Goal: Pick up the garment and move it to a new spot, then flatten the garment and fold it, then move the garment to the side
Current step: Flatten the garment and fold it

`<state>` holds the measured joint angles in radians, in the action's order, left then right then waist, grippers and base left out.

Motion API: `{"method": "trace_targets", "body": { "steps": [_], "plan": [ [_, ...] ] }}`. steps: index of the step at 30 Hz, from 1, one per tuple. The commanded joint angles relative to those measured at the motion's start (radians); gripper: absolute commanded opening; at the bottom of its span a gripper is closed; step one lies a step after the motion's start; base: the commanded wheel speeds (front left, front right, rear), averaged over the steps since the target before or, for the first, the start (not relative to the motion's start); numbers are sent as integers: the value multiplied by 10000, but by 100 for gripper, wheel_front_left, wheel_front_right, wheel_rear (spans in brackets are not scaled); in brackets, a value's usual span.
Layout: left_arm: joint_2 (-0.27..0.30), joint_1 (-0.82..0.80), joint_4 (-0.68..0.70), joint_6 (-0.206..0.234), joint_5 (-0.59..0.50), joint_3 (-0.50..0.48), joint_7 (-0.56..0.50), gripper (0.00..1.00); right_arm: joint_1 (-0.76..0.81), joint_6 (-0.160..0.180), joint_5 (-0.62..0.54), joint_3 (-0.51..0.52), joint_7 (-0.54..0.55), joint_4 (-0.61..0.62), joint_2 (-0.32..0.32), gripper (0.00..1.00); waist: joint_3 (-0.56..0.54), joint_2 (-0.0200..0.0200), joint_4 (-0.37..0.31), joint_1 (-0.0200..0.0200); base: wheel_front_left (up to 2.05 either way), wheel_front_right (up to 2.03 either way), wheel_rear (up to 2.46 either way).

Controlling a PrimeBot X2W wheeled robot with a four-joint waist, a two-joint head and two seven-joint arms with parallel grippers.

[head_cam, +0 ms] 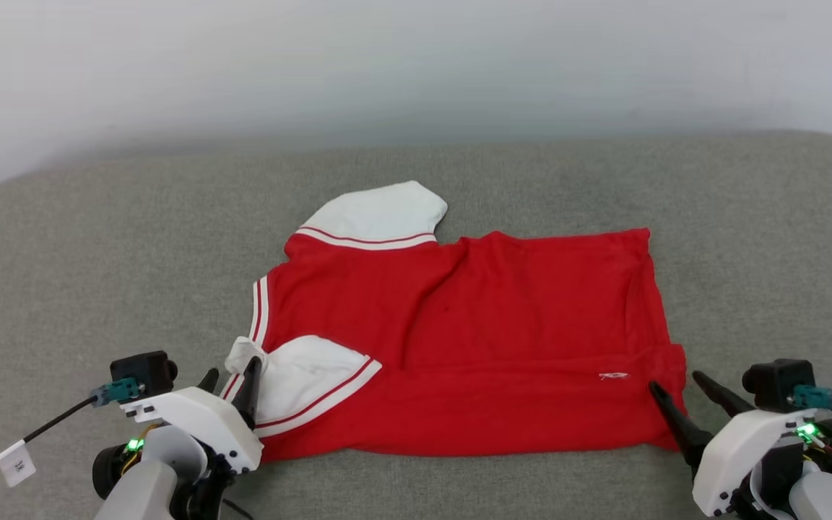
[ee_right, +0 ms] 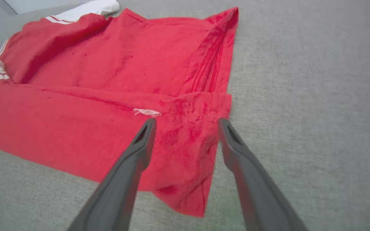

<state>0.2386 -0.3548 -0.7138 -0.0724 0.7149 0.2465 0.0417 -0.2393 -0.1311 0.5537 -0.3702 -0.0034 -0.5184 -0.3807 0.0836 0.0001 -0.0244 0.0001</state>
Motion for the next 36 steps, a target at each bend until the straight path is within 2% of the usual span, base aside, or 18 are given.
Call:
{"method": "trace_targets", "body": {
  "steps": [1,7,12,18,22,27,32,36],
  "plan": [
    [77,-8,-99,-80,10,-20,47,100,221,7,-139,17,-236,121,-92,100,-350,-1,-52,-1,0,0,0],
    [455,78,-21,-195,-29,27,1,100,858,7,-670,578,-1294,1171,-4,100,-1003,-1,-166,-1,0,0,0],
    [917,-122,680,-156,-38,134,-730,100,1467,7,-1468,1478,-1401,2390,251,100,-1140,-1,-217,-1,0,0,0],
    [1773,-103,1889,-146,140,467,-3037,100,2207,7,-2280,2426,-973,3932,758,100,-1145,-1,-269,-1,0,0,0],
    [2500,262,2663,-113,376,770,-5047,100,2523,6,-2642,2758,-662,4820,1120,100,-1010,-1,-404,-1,0,0,0],
    [3055,724,3333,70,877,987,-7088,100,2699,6,-2785,2973,-384,5499,1457,100,-694,-1,-652,-1,0,0,0],
    [3147,1008,3509,394,1157,923,-7710,100,2654,6,-2722,3067,-266,5754,1602,100,-279,-1,-922,-1,0,0,0],
    [2888,1005,3221,513,1384,922,-7865,100,2526,6,-2647,3173,-230,5793,1705,100,-26,-1,-1108,-1,0,0,0]
  ]
}}
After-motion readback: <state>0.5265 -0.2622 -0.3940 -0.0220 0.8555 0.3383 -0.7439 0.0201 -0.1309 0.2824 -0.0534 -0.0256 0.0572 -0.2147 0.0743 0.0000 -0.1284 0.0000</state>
